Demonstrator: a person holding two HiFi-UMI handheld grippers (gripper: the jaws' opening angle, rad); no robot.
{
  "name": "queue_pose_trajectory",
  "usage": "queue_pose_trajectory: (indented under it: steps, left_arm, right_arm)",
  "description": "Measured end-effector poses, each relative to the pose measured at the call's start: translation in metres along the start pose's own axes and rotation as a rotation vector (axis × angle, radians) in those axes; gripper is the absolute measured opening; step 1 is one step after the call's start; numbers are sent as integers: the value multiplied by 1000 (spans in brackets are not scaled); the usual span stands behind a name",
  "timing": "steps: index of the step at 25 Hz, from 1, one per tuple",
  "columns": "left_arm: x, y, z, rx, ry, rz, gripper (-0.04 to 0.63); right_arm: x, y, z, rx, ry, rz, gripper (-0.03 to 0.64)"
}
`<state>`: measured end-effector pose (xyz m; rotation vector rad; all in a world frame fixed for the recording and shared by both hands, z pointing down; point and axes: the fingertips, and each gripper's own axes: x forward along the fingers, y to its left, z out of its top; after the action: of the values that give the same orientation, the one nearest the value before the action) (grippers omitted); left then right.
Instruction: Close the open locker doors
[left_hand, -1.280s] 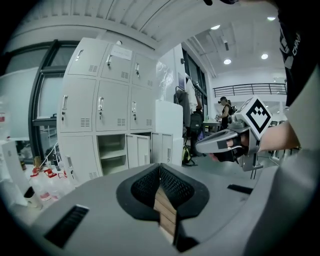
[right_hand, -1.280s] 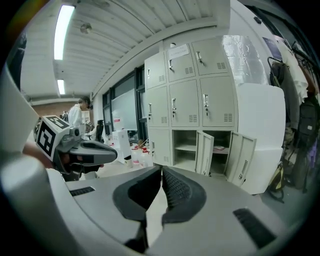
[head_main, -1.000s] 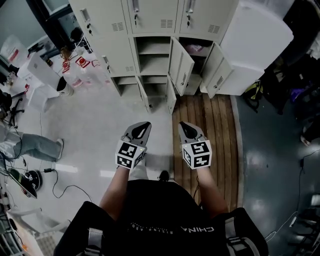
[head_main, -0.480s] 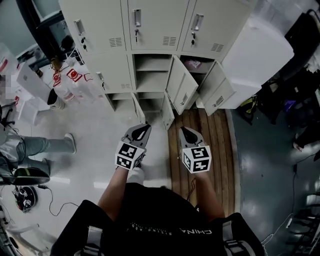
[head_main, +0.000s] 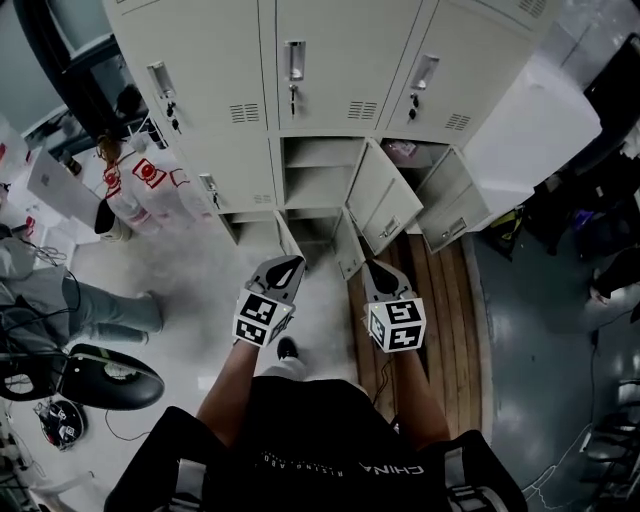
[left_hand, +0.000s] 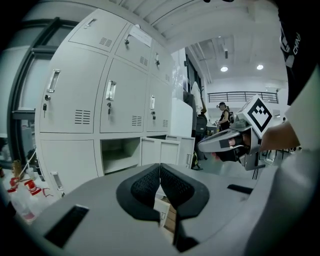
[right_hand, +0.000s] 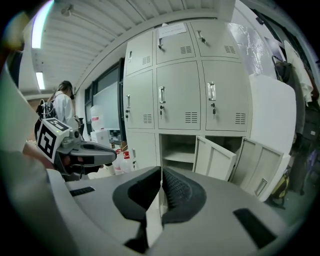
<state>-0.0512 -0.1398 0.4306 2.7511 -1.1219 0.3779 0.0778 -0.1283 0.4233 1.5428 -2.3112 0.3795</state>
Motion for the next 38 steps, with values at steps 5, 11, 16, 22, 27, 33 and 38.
queue_pose_trajectory:
  steps: [5, 11, 16, 22, 27, 33, 38]
  left_arm:
    - [8, 28, 2, -3, 1, -14, 20]
    - [30, 38, 3, -30, 7, 3, 20]
    - [48, 40, 16, -62, -8, 49, 20]
    - [71, 33, 36, -59, -35, 72, 20]
    - [78, 33, 43, -53, -34, 82, 20]
    - [87, 30, 42, -31, -17, 73, 20]
    - [101, 17, 49, -31, -34, 27, 20]
  right_arm:
    - [24, 5, 3, 33, 14, -14, 34]
    - [44, -9, 11, 9, 26, 12, 34]
    - [59, -21, 29, -55, 27, 76, 34]
    - [68, -44, 51, -104, 5, 129, 34]
    - [73, -51, 59, -101, -17, 146, 34]
    - [77, -55, 55, -91, -17, 155, 34]
    - [73, -81, 52, -75, -18, 113, 34]
